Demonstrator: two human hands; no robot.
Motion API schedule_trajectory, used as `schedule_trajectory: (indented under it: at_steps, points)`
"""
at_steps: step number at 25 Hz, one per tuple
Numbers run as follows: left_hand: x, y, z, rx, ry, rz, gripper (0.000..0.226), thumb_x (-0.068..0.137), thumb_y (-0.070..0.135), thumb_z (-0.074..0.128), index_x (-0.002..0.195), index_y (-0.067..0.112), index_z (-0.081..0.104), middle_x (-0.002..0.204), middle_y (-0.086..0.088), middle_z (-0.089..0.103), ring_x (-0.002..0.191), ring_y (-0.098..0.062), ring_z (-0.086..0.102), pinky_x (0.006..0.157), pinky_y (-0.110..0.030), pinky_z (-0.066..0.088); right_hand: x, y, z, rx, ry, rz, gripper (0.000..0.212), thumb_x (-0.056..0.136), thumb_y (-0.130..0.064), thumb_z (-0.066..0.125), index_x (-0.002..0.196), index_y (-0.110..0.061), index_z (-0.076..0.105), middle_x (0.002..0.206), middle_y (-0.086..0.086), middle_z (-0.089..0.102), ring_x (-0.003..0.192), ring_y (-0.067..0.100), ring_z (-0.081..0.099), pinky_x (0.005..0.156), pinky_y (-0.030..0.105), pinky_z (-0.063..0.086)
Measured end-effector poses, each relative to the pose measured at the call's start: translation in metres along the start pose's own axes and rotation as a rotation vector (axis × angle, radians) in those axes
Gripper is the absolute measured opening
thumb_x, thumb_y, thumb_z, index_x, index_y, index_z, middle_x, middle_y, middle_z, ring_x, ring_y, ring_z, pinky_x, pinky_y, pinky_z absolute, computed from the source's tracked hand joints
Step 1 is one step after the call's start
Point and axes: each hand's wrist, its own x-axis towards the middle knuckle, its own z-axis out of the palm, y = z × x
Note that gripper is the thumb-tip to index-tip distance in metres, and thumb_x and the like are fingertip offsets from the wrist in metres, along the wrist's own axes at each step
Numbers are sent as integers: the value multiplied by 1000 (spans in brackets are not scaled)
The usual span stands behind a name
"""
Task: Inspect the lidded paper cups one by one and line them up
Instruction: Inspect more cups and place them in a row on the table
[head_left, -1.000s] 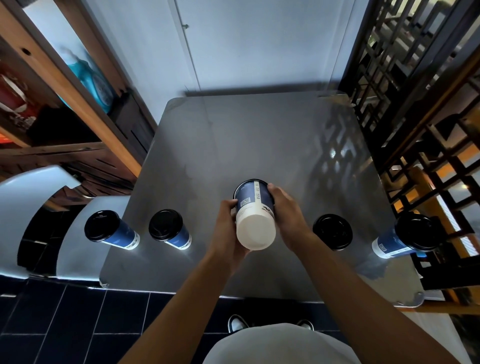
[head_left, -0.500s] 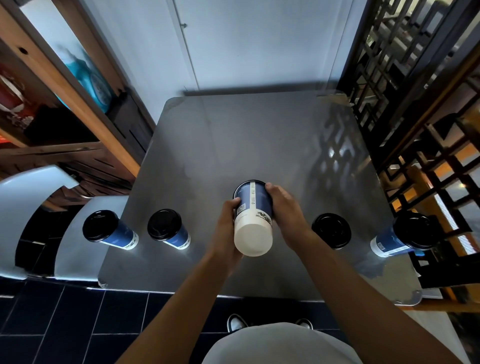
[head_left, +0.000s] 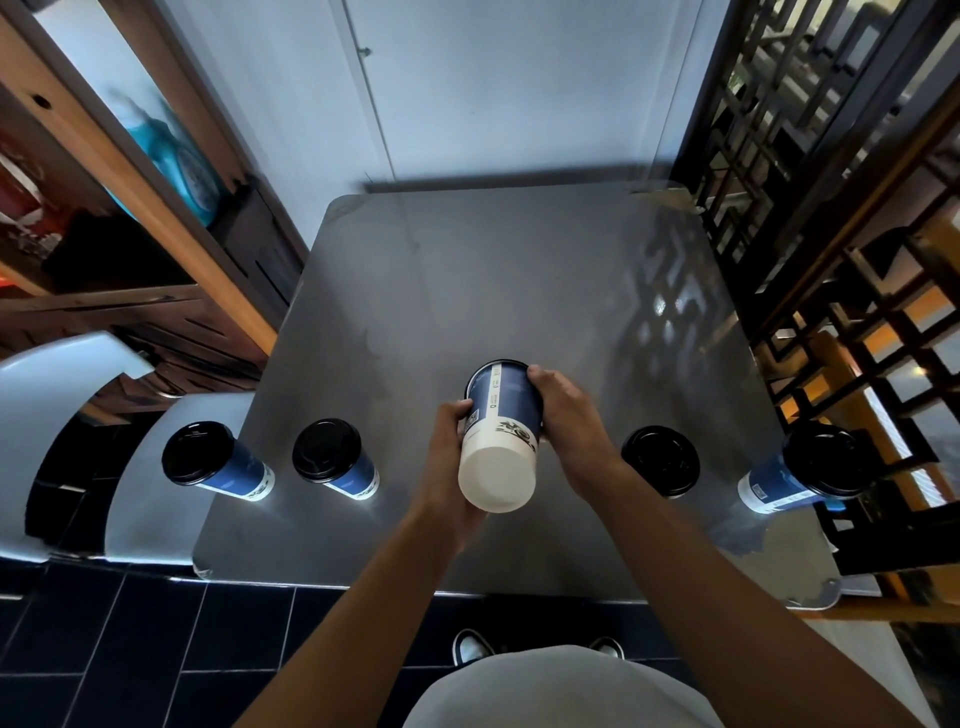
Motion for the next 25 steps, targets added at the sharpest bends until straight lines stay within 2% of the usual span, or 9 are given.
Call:
schedule_trajectory:
  at_steps: [4,8,11,13,15,19,21,23,25]
  points:
    - [5,-4,-5,-12,-27,27,56,99,37,36,72,10,78,59,-8,68,49,-19,64,48,-24,50,-6,0,-2,1,-45,0,29,95,-44,57,101,-17,66,91,0,68,80,16,62,62,28,49]
    - [19,-16,-23,126,71,104,30,101,22,44,96,5,68,77,-11,70,55,-16,66,53,-26,54,-15,13,-20,-82,-236,90,58,82,-55,69,125,-16,66,117,8,76,103,27,74,86,40,61]
    - [28,-28,-48,367,51,184,31,103,14,46,129,6,60,104,-15,75,85,-25,74,69,-35,59,-21,24,-40,-332,-443,99,54,84,-40,77,133,-20,62,118,3,76,105,21,74,94,38,58]
    - [32,-34,-60,430,-10,226,39,103,9,48,140,15,54,118,-16,74,102,-31,73,80,-41,62,-18,31,-46,-423,-453,91,72,74,-33,86,138,-24,55,126,-3,70,111,17,70,97,37,56]
    - [36,-38,-66,488,-2,264,45,101,2,53,142,20,53,118,-14,74,104,-28,74,88,-44,62,-16,35,-44,-444,-415,62,85,68,-21,92,141,-25,47,130,-4,64,113,15,66,93,31,56]
    - [48,-53,-75,735,29,300,53,89,-4,67,130,27,57,112,4,72,107,-14,69,77,-14,56,-7,59,-34,-569,-314,-107,84,67,-8,92,134,-18,43,115,-11,61,96,-1,62,71,7,49]
    - [52,-59,-78,820,32,279,56,86,-2,73,132,24,54,113,7,66,104,-3,63,69,-5,50,-4,80,-27,-648,-275,-224,77,70,-12,90,135,-13,50,117,-6,64,99,5,62,76,1,42]
    - [62,-64,-86,849,40,250,56,85,-7,72,132,16,50,108,6,63,93,9,62,66,-2,47,2,102,-19,-680,-269,-252,70,72,-22,87,134,-16,55,124,-2,64,112,12,60,88,3,39]
    - [74,-68,-99,859,63,247,55,84,-6,74,129,12,49,109,5,64,90,21,60,70,-5,48,8,118,-11,-672,-245,-244,69,71,-27,86,132,-16,56,121,-5,63,110,11,61,91,16,47]
